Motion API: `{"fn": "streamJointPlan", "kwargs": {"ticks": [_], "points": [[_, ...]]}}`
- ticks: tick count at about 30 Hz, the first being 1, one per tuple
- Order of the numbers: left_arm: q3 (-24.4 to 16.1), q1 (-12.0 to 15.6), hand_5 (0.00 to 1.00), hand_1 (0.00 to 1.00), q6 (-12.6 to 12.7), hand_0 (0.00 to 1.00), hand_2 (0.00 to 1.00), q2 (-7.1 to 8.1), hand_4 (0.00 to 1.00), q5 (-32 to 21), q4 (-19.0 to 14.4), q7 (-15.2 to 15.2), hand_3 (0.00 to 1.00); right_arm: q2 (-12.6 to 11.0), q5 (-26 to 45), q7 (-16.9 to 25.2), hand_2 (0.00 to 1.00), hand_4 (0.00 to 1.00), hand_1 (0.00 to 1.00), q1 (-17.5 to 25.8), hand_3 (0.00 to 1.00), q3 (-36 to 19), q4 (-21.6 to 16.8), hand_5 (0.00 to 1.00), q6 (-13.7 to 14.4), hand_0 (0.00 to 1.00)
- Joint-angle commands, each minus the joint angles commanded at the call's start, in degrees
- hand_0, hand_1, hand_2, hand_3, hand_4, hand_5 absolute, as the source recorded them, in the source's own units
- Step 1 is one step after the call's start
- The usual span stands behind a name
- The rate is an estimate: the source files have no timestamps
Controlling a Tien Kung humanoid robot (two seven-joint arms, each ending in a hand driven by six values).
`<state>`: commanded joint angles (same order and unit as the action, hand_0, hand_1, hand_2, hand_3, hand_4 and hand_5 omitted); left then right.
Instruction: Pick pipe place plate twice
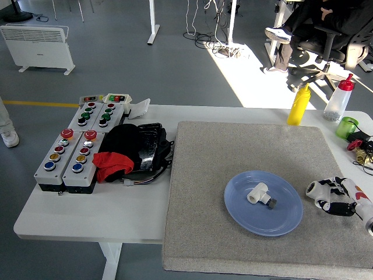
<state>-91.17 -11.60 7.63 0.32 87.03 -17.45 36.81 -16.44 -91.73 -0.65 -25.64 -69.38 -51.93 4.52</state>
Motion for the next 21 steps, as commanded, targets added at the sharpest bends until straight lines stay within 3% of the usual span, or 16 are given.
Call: {"fn": "streamJointPlan", "kwargs": {"ticks": [11,21], "points": [[0.1,0.0,0.998,0.613,0.0,0.652,0.61,0.02,0.295,-0.2,0.0,0.0,0.605,-1.4,0.4,-0.4,0.509,0.5,0.505,1.5,0.589,-2.2,-6.8,0.21,1.7,0.616],[0.1,-0.2,0.998,0.613,0.0,0.652,0.61,0.11,0.297,-0.2,0.0,-0.1,0.605,-3.8,2.0,-1.7,0.511,0.508,0.512,3.2,0.587,6.3,-21.3,0.195,1.5,0.629]]}}
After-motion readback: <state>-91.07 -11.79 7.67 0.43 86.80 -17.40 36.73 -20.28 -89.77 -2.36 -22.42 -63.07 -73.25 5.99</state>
